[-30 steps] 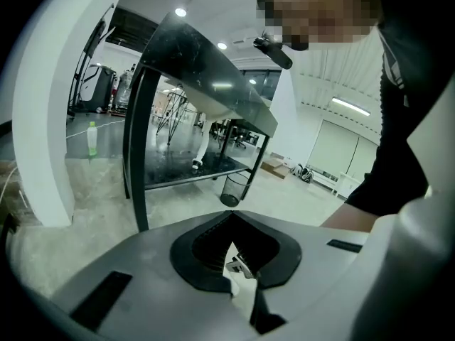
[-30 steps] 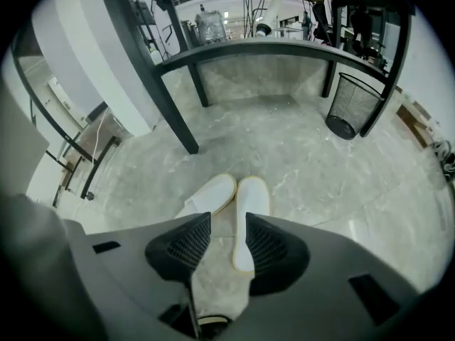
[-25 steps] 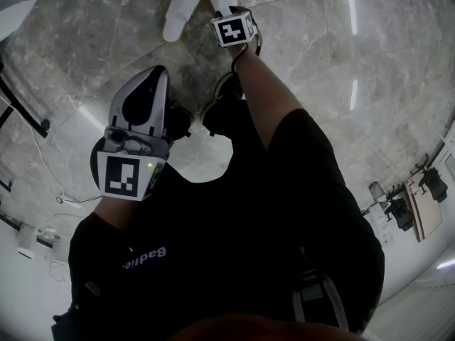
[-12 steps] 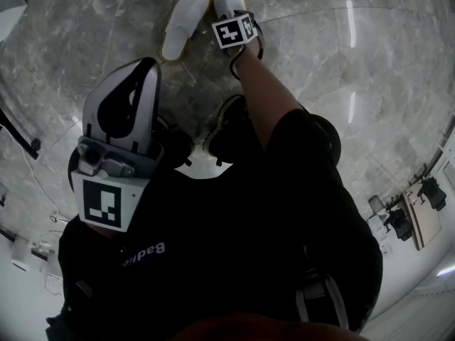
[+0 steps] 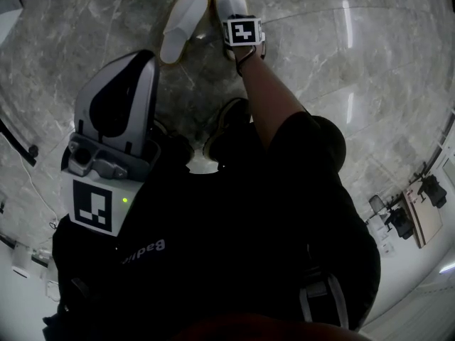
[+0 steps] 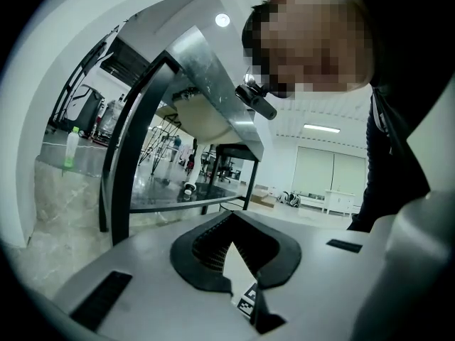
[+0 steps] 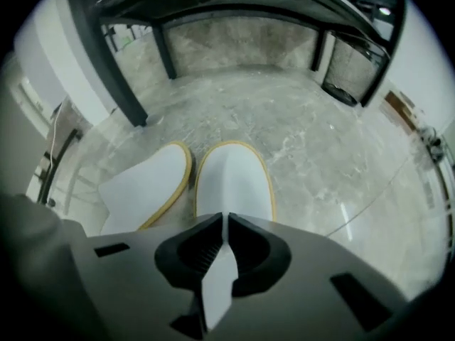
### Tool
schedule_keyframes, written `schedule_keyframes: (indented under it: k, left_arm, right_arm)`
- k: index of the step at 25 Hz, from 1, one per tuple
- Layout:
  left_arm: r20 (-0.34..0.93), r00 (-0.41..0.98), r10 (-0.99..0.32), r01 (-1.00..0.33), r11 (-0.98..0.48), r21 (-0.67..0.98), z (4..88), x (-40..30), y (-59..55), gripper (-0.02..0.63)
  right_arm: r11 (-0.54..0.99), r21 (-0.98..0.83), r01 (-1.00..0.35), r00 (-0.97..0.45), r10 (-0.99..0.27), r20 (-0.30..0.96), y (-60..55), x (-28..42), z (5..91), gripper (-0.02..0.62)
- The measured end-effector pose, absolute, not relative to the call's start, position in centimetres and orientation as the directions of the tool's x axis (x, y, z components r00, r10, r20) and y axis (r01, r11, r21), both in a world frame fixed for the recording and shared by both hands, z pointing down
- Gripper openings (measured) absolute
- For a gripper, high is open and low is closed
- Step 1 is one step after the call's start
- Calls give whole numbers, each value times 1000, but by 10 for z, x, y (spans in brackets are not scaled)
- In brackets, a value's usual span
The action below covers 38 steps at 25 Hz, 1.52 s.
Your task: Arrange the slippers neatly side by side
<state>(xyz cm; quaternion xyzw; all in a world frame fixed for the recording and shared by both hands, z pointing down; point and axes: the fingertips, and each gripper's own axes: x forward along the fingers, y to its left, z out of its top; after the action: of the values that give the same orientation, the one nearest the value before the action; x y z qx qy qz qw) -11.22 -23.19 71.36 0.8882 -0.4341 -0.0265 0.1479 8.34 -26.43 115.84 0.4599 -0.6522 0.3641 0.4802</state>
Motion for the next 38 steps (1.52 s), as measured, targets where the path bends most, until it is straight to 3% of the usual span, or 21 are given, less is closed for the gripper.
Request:
schedule_keyframes:
  k: [7,11,14,17,21,38]
  left_arm:
    - [56,629,-775,-753,-590,291,710,-114,-237,2]
    - [54,633,-772,-750,-595,290,710,-114,-238,2]
    - [55,632,-773,-750,-593,292,710,-116,-236,2]
    - [51,631,-774,-750,-592,294,708,-118,-233,2]
    - [49,633,-772,-747,-594,297,706,-118,-229,2]
    - [41,626,-779,-759,-596,261,701,-112,-221,2]
  right_arm:
    - [-123,-256,-959,-222,-238,946,-246,80,1150,25]
    - [-386,-342,-857,-262,-246,933,-226,66,1147,25]
    - [-493,-399,-773,-282,-297,912,-222,61,1153,25]
    - [-519,-428,-740,-293,-323,900,-223,51,1150,25]
    - [-426,-411,-806,-294,-315,903,-231,43,1152,25]
    - [-350,-426,-834,-320,-321,891,-229,27,1154,40]
